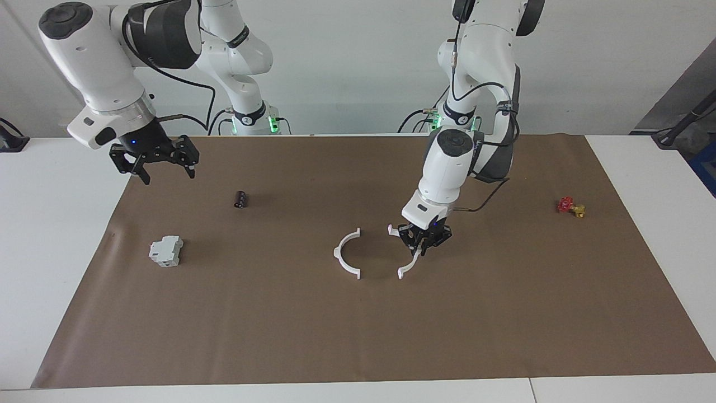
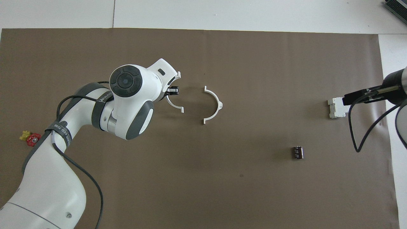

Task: Assemble drain pipe with both arms
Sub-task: 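Press the left gripper's clamp half onto the other half's ends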

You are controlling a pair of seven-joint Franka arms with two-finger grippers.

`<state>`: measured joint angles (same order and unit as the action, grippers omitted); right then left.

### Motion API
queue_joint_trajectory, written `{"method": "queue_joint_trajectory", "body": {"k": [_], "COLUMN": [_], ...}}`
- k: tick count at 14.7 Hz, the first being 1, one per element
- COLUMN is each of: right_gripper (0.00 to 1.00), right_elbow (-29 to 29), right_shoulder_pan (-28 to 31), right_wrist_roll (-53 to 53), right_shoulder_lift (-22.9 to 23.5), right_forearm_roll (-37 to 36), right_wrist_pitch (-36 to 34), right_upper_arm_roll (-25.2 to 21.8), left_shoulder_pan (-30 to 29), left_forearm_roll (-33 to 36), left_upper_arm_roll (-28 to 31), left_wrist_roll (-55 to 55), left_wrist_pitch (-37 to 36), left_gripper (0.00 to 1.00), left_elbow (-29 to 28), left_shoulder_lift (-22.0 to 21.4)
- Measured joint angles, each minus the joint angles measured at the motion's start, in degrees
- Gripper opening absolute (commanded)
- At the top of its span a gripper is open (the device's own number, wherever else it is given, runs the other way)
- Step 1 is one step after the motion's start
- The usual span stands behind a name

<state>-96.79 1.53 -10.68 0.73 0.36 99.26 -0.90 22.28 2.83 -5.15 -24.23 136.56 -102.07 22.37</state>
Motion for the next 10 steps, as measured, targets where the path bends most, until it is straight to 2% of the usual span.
{"method": "queue_joint_trajectory", "body": {"k": [4,6,10], "right_gripper": [1.00,1.00,1.00], "right_elbow": [-0.1,-0.2,-0.4], "right_shoulder_pan": [0.0,0.0,0.0], "right_wrist_roll": [0.0,0.0,0.0], "right_shoulder_lift": [0.0,0.1,0.2], "right_forearm_roll": [0.0,0.0,0.0], "right_wrist_pitch": [0.0,0.1,0.1], "right_upper_arm_roll": [0.0,0.0,0.0], "left_shoulder_pan": [3.5,4.7,6.1], "left_forearm_roll": [2.7,6.5,8.6], "left_upper_arm_roll": [0.0,0.0,0.0], "left_wrist_roll": [-0.2,-0.6,-0.6], "left_wrist_pitch": [3.3,3.4,3.2], "left_gripper": [0.00,0.00,0.00], "left_elbow": [0.2,1.3,1.7], "left_shoulder_lift": [2.9,4.3,5.1]}}
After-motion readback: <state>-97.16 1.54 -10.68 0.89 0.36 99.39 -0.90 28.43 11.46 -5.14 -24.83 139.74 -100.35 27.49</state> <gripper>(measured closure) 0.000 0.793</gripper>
